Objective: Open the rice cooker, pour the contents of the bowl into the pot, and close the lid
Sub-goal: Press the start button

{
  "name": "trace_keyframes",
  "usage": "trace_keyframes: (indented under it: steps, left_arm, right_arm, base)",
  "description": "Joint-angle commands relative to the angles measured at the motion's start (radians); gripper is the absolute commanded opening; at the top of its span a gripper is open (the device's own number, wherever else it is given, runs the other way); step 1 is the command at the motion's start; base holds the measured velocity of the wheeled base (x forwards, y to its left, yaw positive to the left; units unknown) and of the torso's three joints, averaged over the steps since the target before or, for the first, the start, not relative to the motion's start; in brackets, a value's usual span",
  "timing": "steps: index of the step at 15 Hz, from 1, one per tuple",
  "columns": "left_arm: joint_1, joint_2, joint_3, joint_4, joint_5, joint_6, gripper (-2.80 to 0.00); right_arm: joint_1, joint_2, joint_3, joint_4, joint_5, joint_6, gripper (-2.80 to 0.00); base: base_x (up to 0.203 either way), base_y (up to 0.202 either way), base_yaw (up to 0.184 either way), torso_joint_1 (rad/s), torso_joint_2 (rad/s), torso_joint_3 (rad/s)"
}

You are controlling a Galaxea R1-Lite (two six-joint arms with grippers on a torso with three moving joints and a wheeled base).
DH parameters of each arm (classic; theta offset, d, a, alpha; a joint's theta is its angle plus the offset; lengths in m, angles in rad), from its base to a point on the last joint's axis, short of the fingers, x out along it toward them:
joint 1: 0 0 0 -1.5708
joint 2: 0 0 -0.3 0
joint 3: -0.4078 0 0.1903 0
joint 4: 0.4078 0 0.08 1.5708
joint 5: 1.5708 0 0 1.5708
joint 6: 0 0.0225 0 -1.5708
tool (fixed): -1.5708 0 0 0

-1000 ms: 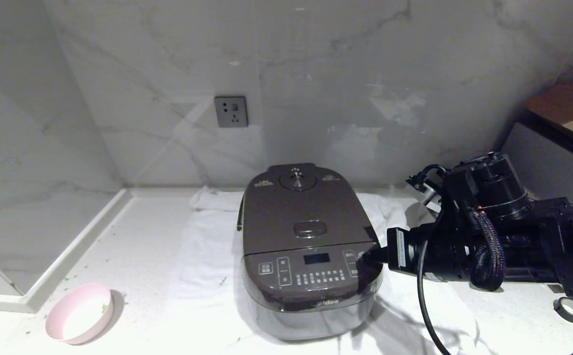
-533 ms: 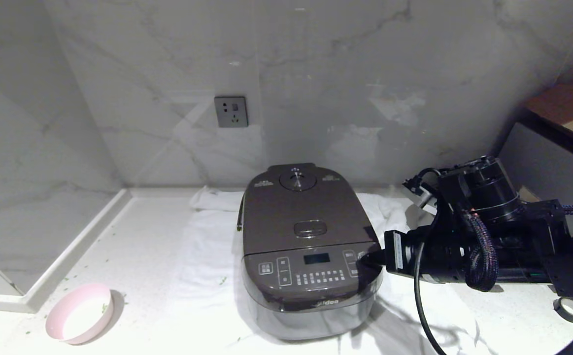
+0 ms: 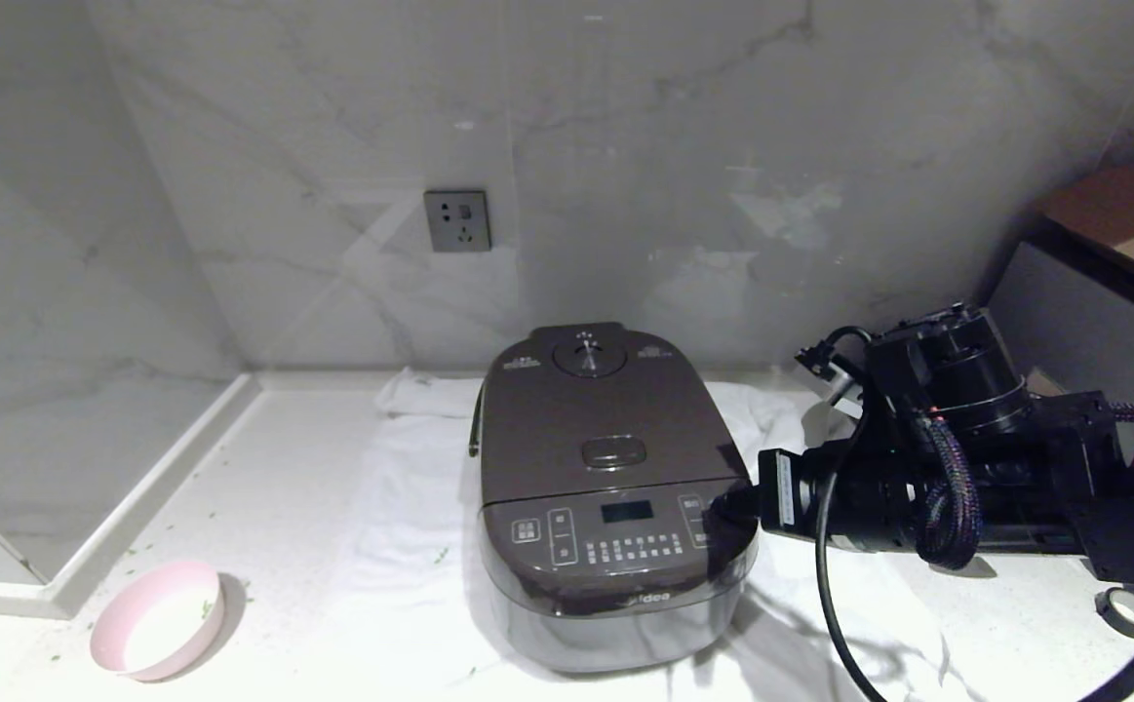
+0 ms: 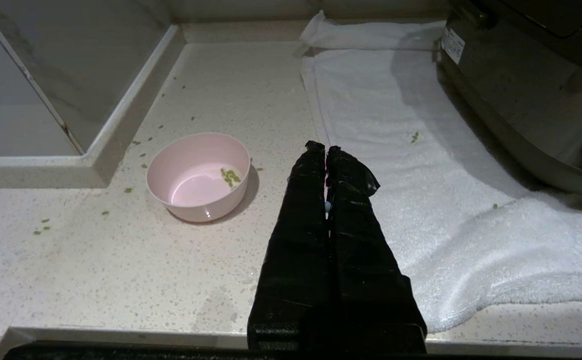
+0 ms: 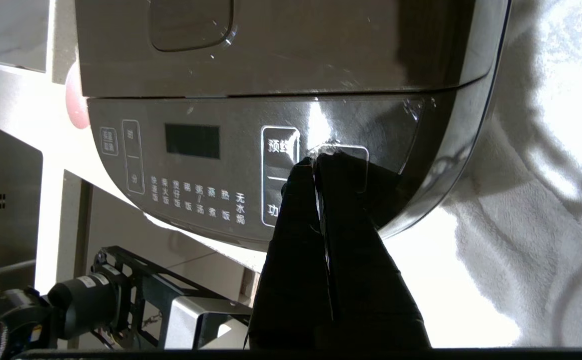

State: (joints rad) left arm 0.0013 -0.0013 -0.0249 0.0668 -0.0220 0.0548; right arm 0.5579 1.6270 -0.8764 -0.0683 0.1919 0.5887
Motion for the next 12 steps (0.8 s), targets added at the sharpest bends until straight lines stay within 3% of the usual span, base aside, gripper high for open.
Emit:
trace_keyframes:
  steps: [1,12]
  left_arm:
    - [0.000,0.000,0.000,0.001,0.000,0.000,-2.80]
    - [0.002,-0.001,0.000,0.001,0.001,0.000,-2.80]
  right_arm:
    - [-0.001,0.002,0.007,-0.001,0.001,0.003,-2.80]
    - [-0.046,0.009,0.054,-0.033,0.052,-0.015,-2.80]
  base:
    - [0.000,0.000,0.000,0.000,0.00,0.000]
    - [0.000,0.000,0.000,0.000,0.00,0.000]
